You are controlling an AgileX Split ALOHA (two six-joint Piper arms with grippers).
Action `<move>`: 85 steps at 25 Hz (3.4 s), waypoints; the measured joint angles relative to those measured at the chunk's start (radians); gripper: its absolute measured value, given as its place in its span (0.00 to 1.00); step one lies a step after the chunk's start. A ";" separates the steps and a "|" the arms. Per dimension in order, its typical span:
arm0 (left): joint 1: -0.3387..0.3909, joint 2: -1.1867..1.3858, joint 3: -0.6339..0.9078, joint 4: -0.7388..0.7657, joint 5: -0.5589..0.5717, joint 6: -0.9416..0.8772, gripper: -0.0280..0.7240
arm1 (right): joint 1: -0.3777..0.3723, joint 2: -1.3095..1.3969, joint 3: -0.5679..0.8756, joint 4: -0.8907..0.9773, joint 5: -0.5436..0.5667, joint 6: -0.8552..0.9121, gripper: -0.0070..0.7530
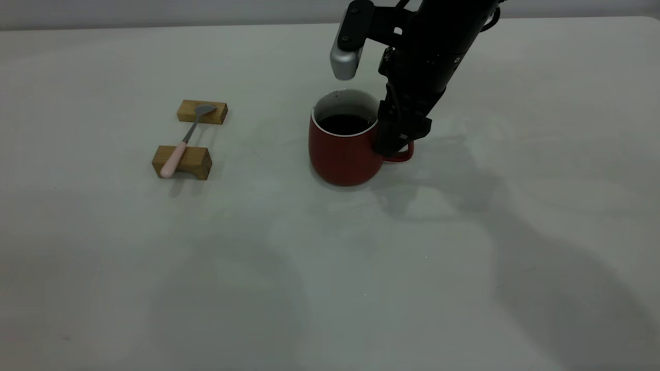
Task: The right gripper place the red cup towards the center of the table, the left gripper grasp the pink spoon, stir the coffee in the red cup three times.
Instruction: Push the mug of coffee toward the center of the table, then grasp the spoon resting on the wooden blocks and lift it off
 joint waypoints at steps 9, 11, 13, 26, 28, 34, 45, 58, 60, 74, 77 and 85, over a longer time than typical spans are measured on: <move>0.000 0.000 0.000 0.000 0.000 0.000 0.61 | -0.018 -0.273 0.000 -0.092 0.221 0.456 0.88; 0.000 0.000 0.000 0.000 0.000 0.000 0.61 | -0.018 -0.375 0.000 -0.115 0.307 0.577 0.88; 0.000 0.000 0.000 0.000 0.000 0.000 0.61 | -0.018 -0.483 0.000 -0.141 0.412 0.709 0.88; 0.000 0.000 0.000 0.000 0.000 0.000 0.61 | -0.018 -1.026 0.141 -0.333 0.699 1.067 0.88; 0.000 0.000 0.000 0.000 0.000 0.000 0.61 | -0.018 -1.141 0.244 -0.347 0.704 1.072 0.88; 0.000 0.000 0.000 0.000 0.000 -0.001 0.61 | -0.034 -1.589 0.566 -0.350 0.710 1.076 0.87; 0.000 0.000 0.000 0.000 0.000 0.000 0.61 | -0.298 -2.272 0.965 -0.359 0.629 1.129 0.86; 0.000 0.000 0.000 0.000 0.000 0.000 0.61 | -0.385 -2.368 1.056 -0.389 0.612 1.148 0.84; 0.000 0.000 0.000 0.000 0.000 0.000 0.61 | -0.385 -2.368 1.056 -0.389 0.610 1.151 0.83; 0.000 0.000 0.000 0.000 0.000 0.000 0.61 | -0.385 -2.368 1.056 -0.389 0.609 1.152 0.58; 0.000 0.000 0.000 0.000 0.000 0.000 0.61 | -0.385 -2.368 1.056 -0.389 0.609 1.152 0.53; 0.000 0.083 -0.021 0.042 -0.017 -0.021 0.62 | -0.385 -2.368 1.056 -0.389 0.609 1.152 0.43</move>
